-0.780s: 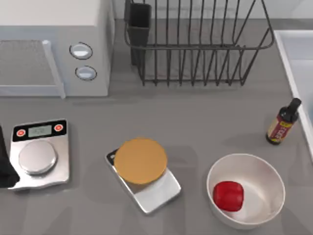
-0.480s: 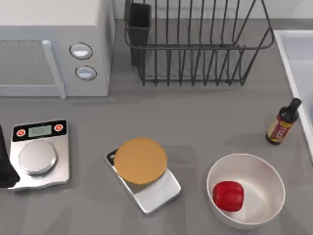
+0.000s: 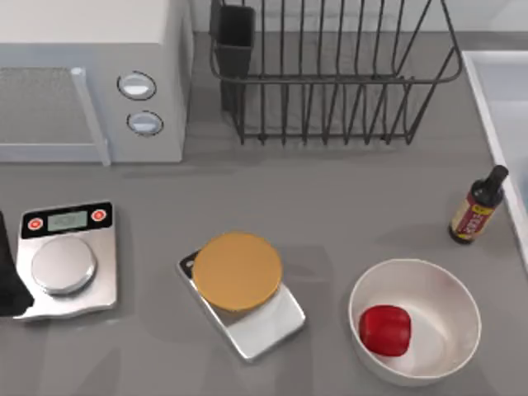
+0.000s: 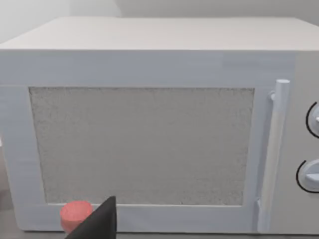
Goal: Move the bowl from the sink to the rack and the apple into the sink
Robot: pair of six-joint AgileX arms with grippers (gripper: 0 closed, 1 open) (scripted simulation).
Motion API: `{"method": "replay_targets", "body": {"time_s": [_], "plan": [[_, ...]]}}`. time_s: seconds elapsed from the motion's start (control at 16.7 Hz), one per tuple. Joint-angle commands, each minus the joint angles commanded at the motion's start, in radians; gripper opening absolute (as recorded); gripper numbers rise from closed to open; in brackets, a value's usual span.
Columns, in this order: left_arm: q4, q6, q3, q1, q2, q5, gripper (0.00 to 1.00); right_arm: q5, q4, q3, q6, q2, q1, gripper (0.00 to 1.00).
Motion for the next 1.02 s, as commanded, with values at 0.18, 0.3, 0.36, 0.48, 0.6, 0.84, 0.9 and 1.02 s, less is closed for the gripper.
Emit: {"method": "replay_targets", "body": {"time_s": [0.18,0.3,0.36,0.48,0.6,0.84,0.9,1.02], "plan": [[0.0,0.0,0.0,0.0,0.0,0.0,1.0,0.005,-0.115,0.251,-0.048,0.288,-0.038,1.0],[0.0,0.0,0.0,0.0,0.0,0.0,1.0,0.007,-0.199,0.428,-0.081,0.491,-0.066,1.0],[0.0,0.0,0.0,0.0,0.0,0.0,1.0,0.008,-0.243,0.518,-0.096,0.593,-0.08,1.0],[0.0,0.0,0.0,0.0,0.0,0.0,1.0,0.008,-0.333,0.697,-0.126,0.794,-0.109,1.0],[0.0,0.0,0.0,0.0,0.0,0.0,1.0,0.007,-0.426,0.872,-0.152,0.988,-0.138,1.0],[0.0,0.0,0.0,0.0,0.0,0.0,1.0,-0.002,-0.609,1.192,-0.195,1.333,-0.193,1.0],[0.0,0.0,0.0,0.0,0.0,0.0,1.0,-0.004,-0.652,1.263,-0.203,1.407,-0.206,1.0],[0.0,0.0,0.0,0.0,0.0,0.0,1.0,-0.009,-0.732,1.395,-0.219,1.542,-0.23,1.0]]}}
